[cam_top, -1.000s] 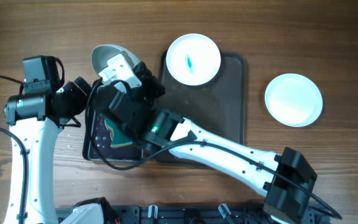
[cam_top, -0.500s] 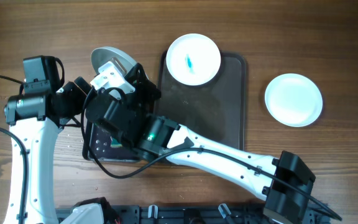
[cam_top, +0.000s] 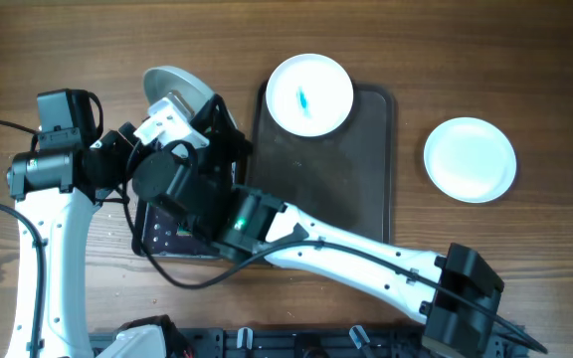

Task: Clean dirty plates on tray and stack at the side
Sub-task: 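Lift the plate with the right gripper and tilt it over the black tray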

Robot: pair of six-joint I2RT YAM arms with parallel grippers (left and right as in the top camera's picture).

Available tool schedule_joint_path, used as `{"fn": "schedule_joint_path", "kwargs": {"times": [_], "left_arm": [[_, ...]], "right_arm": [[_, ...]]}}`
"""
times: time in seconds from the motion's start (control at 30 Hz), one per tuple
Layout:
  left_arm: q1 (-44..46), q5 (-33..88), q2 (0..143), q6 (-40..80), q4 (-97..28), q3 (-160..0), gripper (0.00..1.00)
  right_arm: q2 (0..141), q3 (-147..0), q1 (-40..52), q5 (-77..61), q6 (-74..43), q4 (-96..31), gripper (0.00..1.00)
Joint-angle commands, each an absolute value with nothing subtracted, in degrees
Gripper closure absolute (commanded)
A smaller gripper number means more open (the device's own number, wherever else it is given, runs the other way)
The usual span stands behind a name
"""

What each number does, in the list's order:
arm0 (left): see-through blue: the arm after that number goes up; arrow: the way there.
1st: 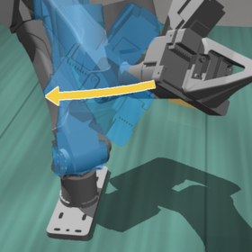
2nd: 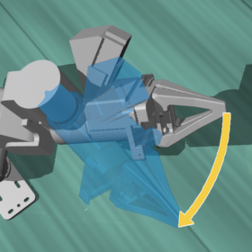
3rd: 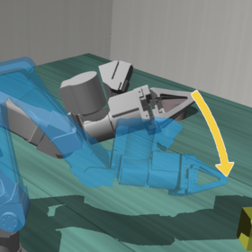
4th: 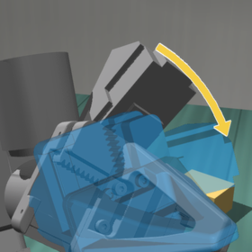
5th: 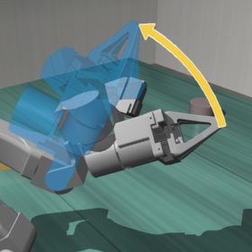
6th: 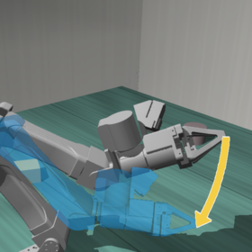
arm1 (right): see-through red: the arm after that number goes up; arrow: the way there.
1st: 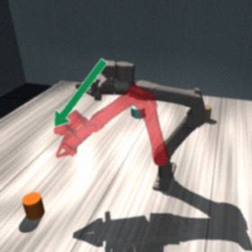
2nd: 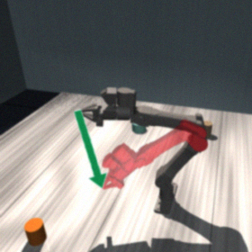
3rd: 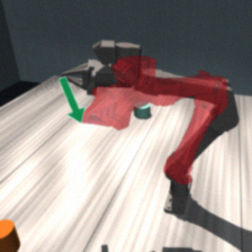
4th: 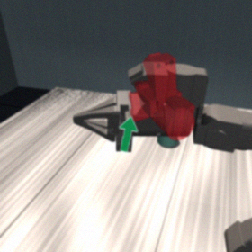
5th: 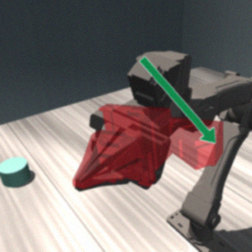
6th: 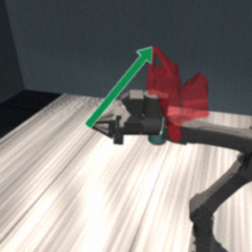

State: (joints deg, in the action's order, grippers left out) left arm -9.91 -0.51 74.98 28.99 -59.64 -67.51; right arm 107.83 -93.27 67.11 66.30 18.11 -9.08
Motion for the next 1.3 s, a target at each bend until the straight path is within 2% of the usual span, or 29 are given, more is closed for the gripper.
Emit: {"fn": "schedule_joint_path", "kwargs": {"times": [0.0, 0.33, 0.57, 1.27], "left_arm": [[-10.2, 0.0, 74.3, 28.8, -59.6, -68.3, 0.0], [-10.2, 0.0, 74.3, 28.8, -59.6, -68.3, 0.0], [-10.2, 0.0, 74.3, 28.8, -59.6, -68.3, 0.0], [-10.2, 0.0, 74.3, 28.8, -59.6, -68.3, 0.0]], "right_arm": [[106.4, -94.9, 69.2, 69.6, 22.4, -8.1, 0.96], [106.4, -94.9, 69.9, 69.7, 23.0, -8.1, 0.96], [106.4, -94.9, 70.2, 71.6, 33.3, -0.1, 0.96], [106.4, -94.9, 69.8, 71.6, 30.2, 0.4, 0.96]]}}
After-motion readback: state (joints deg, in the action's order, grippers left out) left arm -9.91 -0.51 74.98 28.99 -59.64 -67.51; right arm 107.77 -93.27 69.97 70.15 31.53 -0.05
